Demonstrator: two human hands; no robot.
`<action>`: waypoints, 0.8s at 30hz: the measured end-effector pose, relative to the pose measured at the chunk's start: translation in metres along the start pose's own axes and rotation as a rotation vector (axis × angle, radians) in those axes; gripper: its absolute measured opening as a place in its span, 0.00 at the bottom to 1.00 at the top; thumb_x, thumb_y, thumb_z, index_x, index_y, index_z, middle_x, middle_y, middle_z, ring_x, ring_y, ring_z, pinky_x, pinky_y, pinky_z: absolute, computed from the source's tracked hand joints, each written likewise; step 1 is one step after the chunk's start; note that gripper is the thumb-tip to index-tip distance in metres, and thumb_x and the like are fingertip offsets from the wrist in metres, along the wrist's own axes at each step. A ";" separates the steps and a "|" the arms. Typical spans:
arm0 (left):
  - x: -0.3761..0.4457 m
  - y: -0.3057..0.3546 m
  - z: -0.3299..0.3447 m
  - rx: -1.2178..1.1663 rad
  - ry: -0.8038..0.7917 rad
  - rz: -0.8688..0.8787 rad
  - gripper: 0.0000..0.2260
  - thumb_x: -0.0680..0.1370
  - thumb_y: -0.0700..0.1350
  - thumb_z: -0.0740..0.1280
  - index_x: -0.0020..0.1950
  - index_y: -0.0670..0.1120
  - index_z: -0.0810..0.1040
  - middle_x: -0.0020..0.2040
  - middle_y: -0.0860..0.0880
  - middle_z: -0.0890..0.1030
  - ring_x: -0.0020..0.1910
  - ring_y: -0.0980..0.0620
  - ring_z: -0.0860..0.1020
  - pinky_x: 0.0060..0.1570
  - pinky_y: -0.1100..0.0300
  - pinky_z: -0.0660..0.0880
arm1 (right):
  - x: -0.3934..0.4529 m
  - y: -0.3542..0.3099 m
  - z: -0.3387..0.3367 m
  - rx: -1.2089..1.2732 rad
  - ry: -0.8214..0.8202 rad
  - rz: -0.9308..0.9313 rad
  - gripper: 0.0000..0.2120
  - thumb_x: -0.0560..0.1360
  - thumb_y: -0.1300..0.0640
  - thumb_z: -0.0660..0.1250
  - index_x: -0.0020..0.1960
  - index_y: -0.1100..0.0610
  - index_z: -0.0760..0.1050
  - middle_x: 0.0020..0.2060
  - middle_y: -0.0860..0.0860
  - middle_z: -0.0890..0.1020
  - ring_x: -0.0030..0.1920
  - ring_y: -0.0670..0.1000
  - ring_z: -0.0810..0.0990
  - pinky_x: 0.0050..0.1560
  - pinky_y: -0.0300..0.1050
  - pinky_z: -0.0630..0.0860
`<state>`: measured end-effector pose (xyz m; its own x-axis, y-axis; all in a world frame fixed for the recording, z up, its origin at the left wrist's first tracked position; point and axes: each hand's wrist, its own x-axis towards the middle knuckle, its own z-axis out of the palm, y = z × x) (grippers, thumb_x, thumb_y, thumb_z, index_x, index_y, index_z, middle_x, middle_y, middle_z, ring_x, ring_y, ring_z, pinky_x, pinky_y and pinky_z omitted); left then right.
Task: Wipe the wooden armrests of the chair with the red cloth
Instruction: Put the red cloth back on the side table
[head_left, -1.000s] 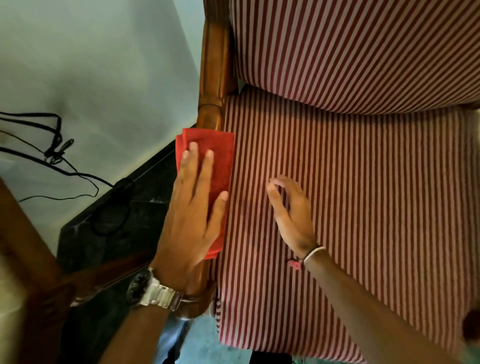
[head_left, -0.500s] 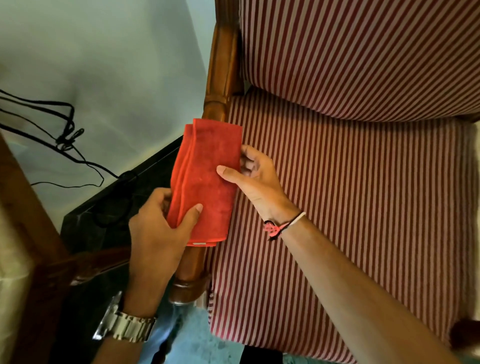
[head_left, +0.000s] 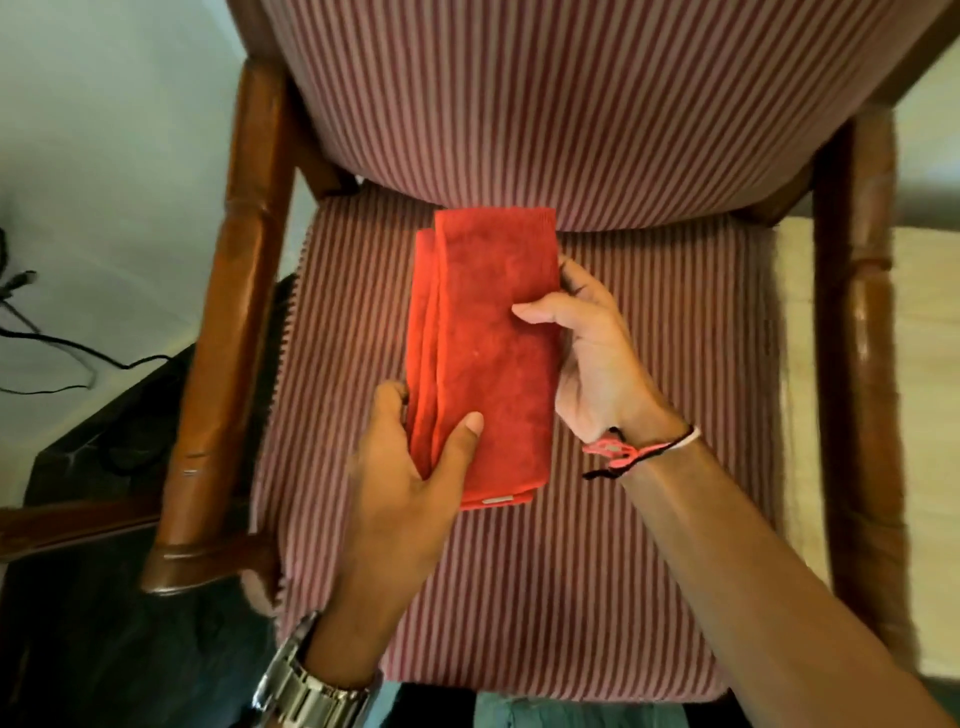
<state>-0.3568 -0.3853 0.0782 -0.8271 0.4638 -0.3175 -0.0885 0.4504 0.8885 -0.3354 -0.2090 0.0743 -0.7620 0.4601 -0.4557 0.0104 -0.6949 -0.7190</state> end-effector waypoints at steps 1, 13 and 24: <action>-0.008 0.006 0.021 -0.034 -0.011 -0.001 0.12 0.76 0.50 0.72 0.55 0.50 0.74 0.49 0.53 0.84 0.48 0.57 0.84 0.49 0.55 0.82 | -0.009 -0.013 -0.017 -0.004 0.011 -0.016 0.19 0.72 0.74 0.60 0.58 0.58 0.76 0.45 0.54 0.83 0.45 0.51 0.82 0.51 0.49 0.80; -0.108 0.090 0.307 -0.180 -0.094 -0.087 0.15 0.70 0.54 0.72 0.54 0.54 0.74 0.50 0.53 0.85 0.48 0.55 0.85 0.49 0.56 0.82 | -0.109 -0.167 -0.272 -0.090 0.166 -0.051 0.20 0.72 0.73 0.58 0.57 0.58 0.78 0.48 0.54 0.86 0.49 0.54 0.84 0.54 0.52 0.82; -0.122 0.077 0.479 0.079 -0.069 -0.209 0.10 0.78 0.43 0.68 0.58 0.51 0.73 0.46 0.59 0.80 0.46 0.62 0.80 0.50 0.58 0.77 | -0.087 -0.185 -0.448 -0.180 0.293 0.062 0.17 0.74 0.76 0.59 0.50 0.56 0.78 0.42 0.53 0.83 0.41 0.51 0.81 0.45 0.44 0.78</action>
<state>0.0032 -0.0422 0.0265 -0.7548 0.4042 -0.5166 -0.2083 0.5991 0.7731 0.0190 0.1272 0.0118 -0.5381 0.5776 -0.6138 0.1843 -0.6300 -0.7544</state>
